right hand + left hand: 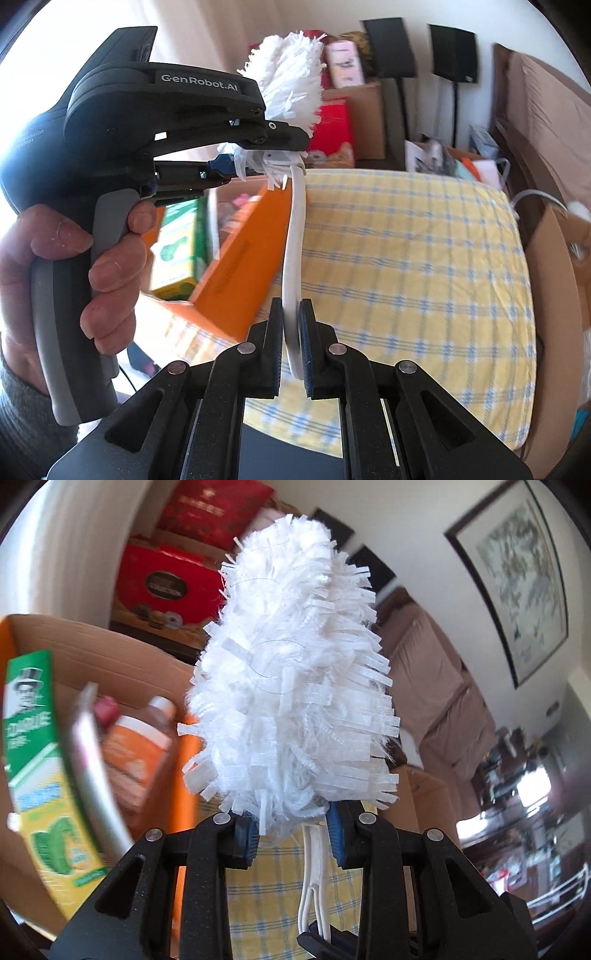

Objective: Organize objects
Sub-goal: 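Lift the white feather duster with both tools and carry it over the orange box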

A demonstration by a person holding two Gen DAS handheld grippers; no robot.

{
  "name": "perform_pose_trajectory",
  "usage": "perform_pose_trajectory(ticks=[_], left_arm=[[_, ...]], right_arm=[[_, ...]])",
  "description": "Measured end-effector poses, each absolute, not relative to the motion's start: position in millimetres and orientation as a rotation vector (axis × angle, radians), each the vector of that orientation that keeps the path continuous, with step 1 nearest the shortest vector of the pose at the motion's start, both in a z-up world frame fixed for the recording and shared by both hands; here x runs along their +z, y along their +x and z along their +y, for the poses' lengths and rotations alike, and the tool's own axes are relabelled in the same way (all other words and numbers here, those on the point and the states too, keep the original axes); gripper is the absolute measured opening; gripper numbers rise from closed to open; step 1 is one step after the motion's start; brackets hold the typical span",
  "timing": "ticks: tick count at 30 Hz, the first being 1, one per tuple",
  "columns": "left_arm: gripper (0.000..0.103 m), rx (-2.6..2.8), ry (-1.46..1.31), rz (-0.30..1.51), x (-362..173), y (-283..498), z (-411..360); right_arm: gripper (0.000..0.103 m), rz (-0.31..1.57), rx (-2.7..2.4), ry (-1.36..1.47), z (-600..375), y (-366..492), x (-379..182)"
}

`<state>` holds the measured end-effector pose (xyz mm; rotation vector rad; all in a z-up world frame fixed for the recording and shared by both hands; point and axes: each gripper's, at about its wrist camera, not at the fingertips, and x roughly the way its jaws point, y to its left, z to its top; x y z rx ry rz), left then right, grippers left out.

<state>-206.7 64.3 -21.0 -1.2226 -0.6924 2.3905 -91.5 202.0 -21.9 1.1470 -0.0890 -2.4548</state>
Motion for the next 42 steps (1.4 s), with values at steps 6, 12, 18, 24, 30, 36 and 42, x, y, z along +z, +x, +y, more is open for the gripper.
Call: perform_pose_trajectory(ticks=[6, 12, 18, 24, 30, 36, 42], left_arm=[[0.024, 2.477, -1.202, -0.75, -16.5, -203.7, 17.1], [0.024, 2.536, -1.209, -0.792, -17.7, -201.0, -11.4], [0.024, 2.569, -1.201, -0.865, -25.3, -194.9, -36.1], [0.024, 2.587, -1.188, -0.949, -41.9, -184.7, -57.2], [0.024, 2.593, -1.208, -1.007, -53.0, -180.7, -70.4], [0.024, 2.581, -1.266, -1.04, -73.1, -174.2, -89.3], [0.022, 2.615, -1.286, -1.031, -82.4, -164.7, -105.9]], right_arm=[[0.007, 0.011, -2.377, 1.123, 156.4, -96.3, -18.8], [0.007, 0.064, -2.3, 1.112, 120.6, -98.6, -23.7], [0.007, 0.121, -2.247, 1.099, 100.5, -103.5, -28.5], [0.007, 0.152, -2.188, 1.098, 85.0, -103.4, -31.5], [0.007, 0.221, -2.135, 1.102, 67.9, -107.2, -34.7], [0.007, 0.191, -2.097, 1.125, 66.4, -115.1, -41.4], [0.007, 0.189, -2.087, 1.144, 64.7, -118.6, -46.0]])
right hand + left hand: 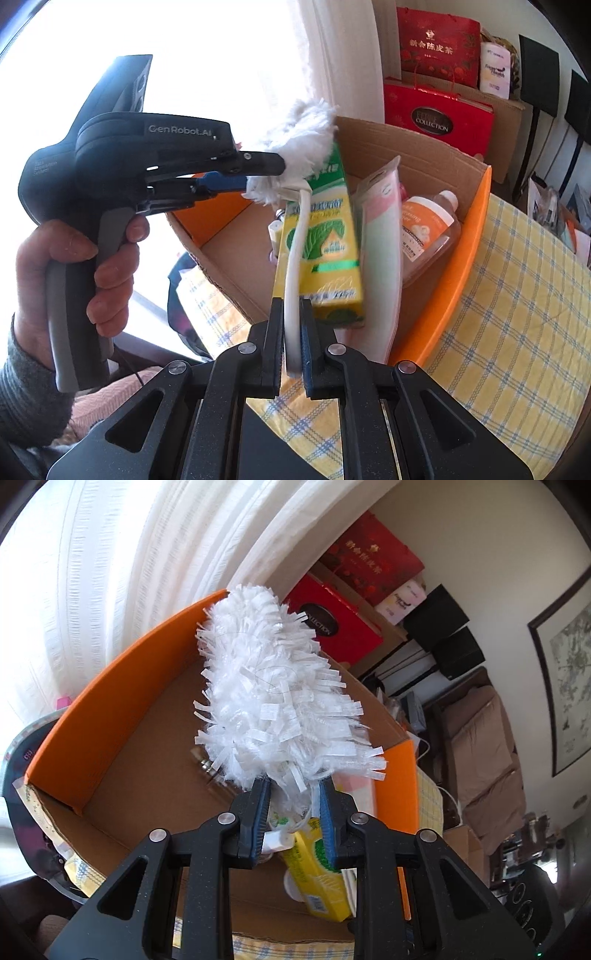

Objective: Organize objects
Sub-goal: 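Lift the white feather duster with both tools and carry it over the orange box, then lower the duster into the orange box and open both tools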

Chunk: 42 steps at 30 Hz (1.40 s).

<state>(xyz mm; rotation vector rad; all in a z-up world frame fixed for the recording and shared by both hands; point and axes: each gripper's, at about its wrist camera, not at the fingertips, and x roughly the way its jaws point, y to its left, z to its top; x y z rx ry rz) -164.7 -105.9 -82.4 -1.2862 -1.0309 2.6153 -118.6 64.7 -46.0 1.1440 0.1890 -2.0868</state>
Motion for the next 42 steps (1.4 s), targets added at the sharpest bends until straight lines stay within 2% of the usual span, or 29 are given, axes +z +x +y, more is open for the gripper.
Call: perform_pose_trajectory(ticks=[9, 16, 19, 22, 27, 31, 36, 38, 42], left_arm=[[0.024, 2.671, -1.276, -0.968, -77.4, -149.1, -114.3], [0.042, 2.741, -1.251, -0.885, -63.6, -139.5, -115.9], [0.055, 2.746, -1.257, -0.851, -60.1, -137.7, -114.3], [0.055, 2.757, -1.267, -0.776, -57.5, -135.1, -107.6], [0.055, 2.734, -1.286, -0.766, -59.5, -134.2, -104.1], [0.066, 2.735, -1.301, -0.735, -61.8, -130.8, -102.3], [0.07, 2.774, -1.313, -0.623, -57.7, -125.7, -94.7], [0.078, 2.789, -1.312, -0.586, -55.0, -122.3, -92.3], [0.087, 2.833, -1.276, -0.519, -48.6, -113.2, -89.3]], right_arm=[[0.011, 0.166, -2.126, 1.169, 75.7, -124.1, -50.7], [0.016, 0.096, -2.177, 1.19, 97.2, -132.0, -50.1], [0.017, 0.05, -2.192, 1.179, 105.8, -133.4, -46.4], [0.017, 0.047, -2.233, 1.172, 108.8, -134.2, -41.9], [0.018, 0.042, -2.264, 1.167, 107.6, -147.2, -35.5], [0.02, 0.064, -2.289, 1.168, 103.6, -157.9, -36.7], [0.028, 0.101, -2.329, 1.169, 96.5, -168.5, -42.4], [0.03, 0.072, -2.334, 1.172, 98.6, -170.2, -42.2], [0.044, 0.047, -2.335, 1.151, 104.6, -164.1, -35.7]])
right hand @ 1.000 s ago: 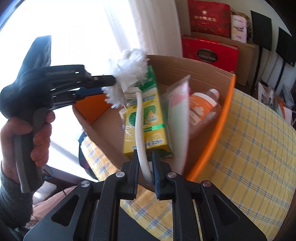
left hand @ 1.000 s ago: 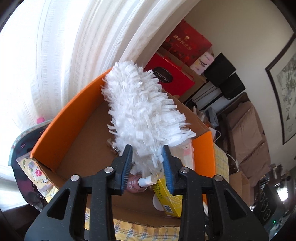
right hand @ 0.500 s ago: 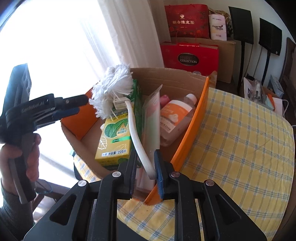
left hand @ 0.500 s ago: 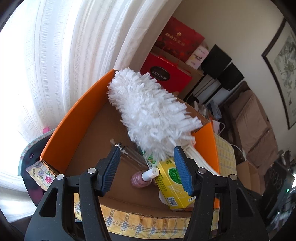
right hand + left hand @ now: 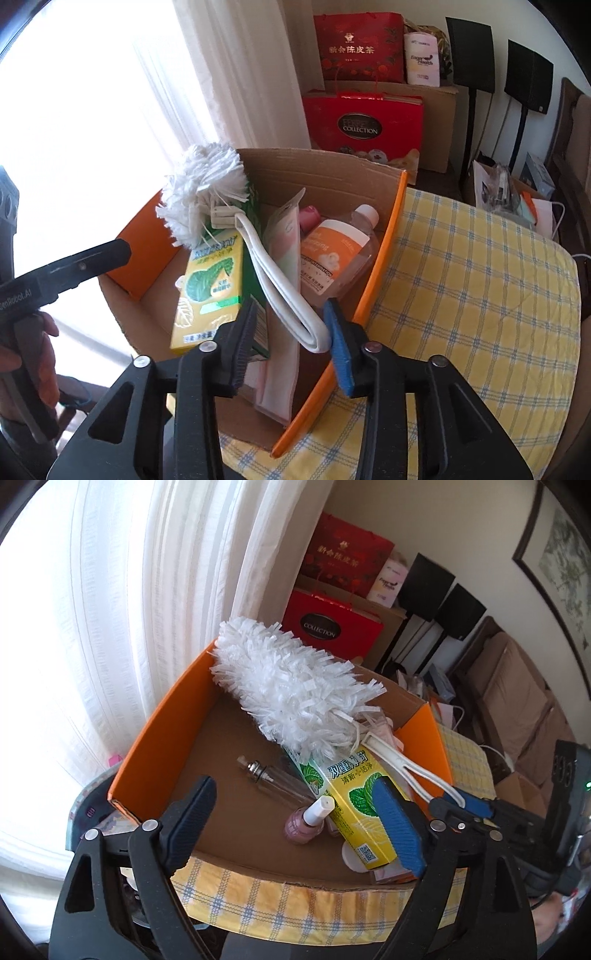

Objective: Organize objects
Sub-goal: 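Lower the duster into the orange box and open both tools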

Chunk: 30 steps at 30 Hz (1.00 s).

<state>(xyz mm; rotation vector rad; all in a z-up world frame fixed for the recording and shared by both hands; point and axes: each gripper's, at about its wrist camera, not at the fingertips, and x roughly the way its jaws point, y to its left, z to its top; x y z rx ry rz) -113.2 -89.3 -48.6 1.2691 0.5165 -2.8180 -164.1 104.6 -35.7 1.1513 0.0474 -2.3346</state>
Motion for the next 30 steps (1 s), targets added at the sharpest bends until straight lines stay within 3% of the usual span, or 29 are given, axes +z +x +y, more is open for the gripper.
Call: perform_pose_trajectory(ticks=[2, 3, 5, 25, 30], left_arm=[[0.092, -2.826, 1.254, 0.48, -46.8, -109.6, -86.8], [0.093, -2.829, 1.25, 0.466, -46.5, -108.1, -85.8], [0.094, -2.838, 1.248, 0.442, -46.0, -104.7, -81.9], [0.103, -2.869, 1.205, 0.13, -39.2, -65.1, -30.3], [0.103, -2.881, 1.177, 0.137, -35.2, -50.4, -23.8]], right_arm=[[0.052, 0.067, -2.364, 1.124, 106.7, -156.6, -28.8], [0.062, 0.085, -2.387, 1.116, 108.1, -153.3, -26.0], [0.068, 0.117, -2.431, 1.082, 112.7, -144.5, -19.9], [0.09, -0.065, -2.583, 1.093, 183.7, -85.0, -12.1], [0.102, -0.14, -2.625, 1.106, 206.5, -64.5, -17.0]])
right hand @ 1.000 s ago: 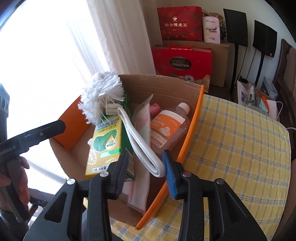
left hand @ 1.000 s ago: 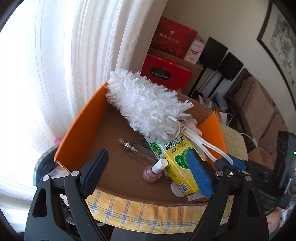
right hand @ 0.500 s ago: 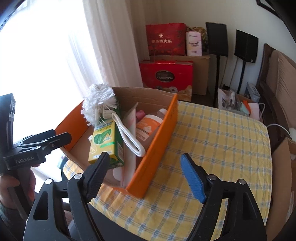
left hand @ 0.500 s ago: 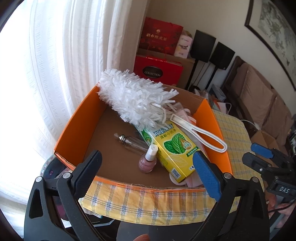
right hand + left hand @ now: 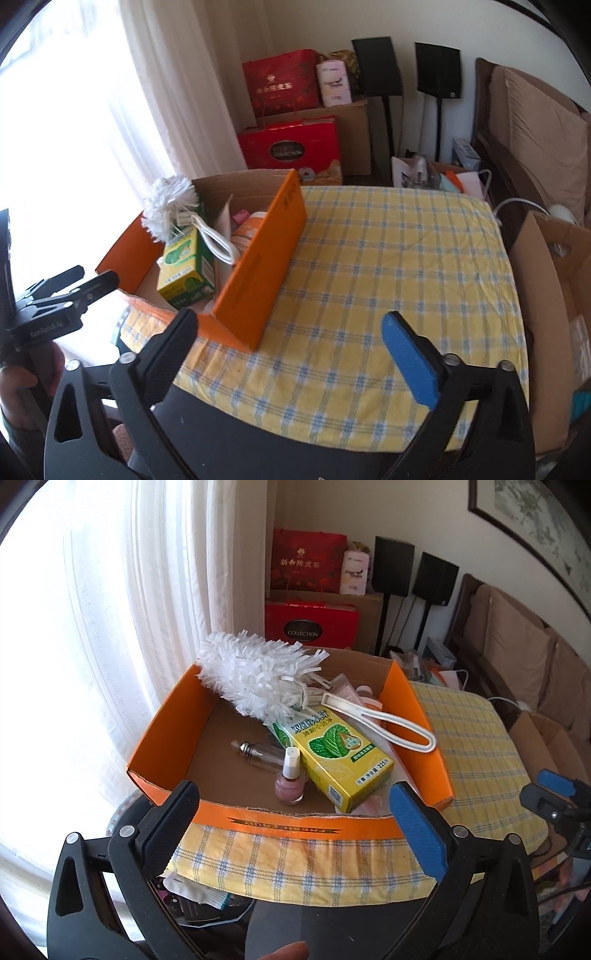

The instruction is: Organize objects

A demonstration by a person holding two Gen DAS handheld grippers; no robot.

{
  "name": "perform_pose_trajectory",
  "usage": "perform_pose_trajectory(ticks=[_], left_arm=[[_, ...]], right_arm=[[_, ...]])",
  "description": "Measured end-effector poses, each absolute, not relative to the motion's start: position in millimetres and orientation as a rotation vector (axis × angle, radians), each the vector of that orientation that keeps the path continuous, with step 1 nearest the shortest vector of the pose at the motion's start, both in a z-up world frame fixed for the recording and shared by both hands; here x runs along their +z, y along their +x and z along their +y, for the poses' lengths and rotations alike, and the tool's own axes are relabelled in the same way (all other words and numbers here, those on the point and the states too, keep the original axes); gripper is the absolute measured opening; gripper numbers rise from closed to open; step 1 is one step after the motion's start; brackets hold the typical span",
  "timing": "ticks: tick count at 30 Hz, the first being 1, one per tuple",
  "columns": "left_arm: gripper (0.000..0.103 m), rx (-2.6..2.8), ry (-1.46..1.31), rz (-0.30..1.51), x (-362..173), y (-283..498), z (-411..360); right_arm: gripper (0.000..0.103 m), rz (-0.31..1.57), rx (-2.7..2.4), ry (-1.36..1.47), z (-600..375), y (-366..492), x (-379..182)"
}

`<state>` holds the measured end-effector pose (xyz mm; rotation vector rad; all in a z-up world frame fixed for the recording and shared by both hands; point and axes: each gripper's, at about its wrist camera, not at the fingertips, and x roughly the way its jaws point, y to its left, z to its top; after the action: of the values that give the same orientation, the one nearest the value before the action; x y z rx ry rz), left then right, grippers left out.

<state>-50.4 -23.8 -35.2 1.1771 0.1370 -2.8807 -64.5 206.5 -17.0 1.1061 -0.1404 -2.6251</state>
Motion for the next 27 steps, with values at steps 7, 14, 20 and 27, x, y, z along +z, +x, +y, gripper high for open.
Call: perform_pose_trajectory(ticks=[7, 14, 20, 27], left_arm=[[0.103, -2.91, 1.192, 0.116, -33.5, -34.2, -11.2], [0.103, -2.925, 1.201, 0.102, -31.8, -20.2, -2.7], [0.103, -2.928, 1.169, 0.067, -24.4, -6.7, 2.5], [0.103, -2.939, 1.138, 0.076, -16.9, 5.5, 2.5]], right_arm=[[0.102, -0.209, -2.718, 1.089, 227.5, -40.8, -13.9], [0.102, -0.188, -2.784, 1.084, 230.5, -23.3, -10.8], [0.102, -0.171, -2.803, 1.092, 228.8, -11.7, -10.0], [0.102, -0.142, -2.844, 1.074, 228.8, 0.4, -3.9]])
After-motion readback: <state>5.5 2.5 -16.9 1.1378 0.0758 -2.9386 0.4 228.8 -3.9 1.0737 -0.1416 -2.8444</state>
